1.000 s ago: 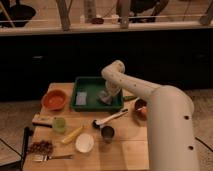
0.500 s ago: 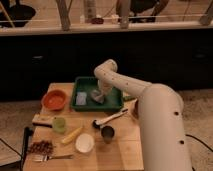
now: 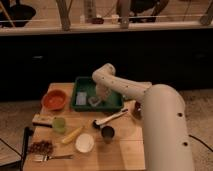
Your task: Wipe tray with towel
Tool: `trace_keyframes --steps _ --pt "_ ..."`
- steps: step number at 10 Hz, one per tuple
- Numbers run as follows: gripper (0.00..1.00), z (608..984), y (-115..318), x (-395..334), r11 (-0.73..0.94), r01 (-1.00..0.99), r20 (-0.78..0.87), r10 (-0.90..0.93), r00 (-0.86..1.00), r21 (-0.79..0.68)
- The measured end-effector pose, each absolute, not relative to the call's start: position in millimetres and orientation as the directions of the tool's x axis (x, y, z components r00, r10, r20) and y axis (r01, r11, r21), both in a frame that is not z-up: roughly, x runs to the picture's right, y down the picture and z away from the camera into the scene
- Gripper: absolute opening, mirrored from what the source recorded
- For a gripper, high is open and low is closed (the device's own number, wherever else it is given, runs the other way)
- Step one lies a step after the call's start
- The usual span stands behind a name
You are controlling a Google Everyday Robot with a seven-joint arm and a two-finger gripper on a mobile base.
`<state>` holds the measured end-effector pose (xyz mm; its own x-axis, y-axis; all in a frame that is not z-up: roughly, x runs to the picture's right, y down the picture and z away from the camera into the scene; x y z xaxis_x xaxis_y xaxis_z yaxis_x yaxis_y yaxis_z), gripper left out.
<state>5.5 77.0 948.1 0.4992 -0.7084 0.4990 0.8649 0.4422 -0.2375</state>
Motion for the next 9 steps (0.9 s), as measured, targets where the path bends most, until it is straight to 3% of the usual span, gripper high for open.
trace_keyframes --steps 4,9 --pt "0.03 959.2 54.1 54.3 0.541 0.784 0.416 -0.665 0.620 -0.304" --pt "0.03 971.2 23.5 45.2 0.611 0.737 0.359 -0.645 0.675 -0.288"
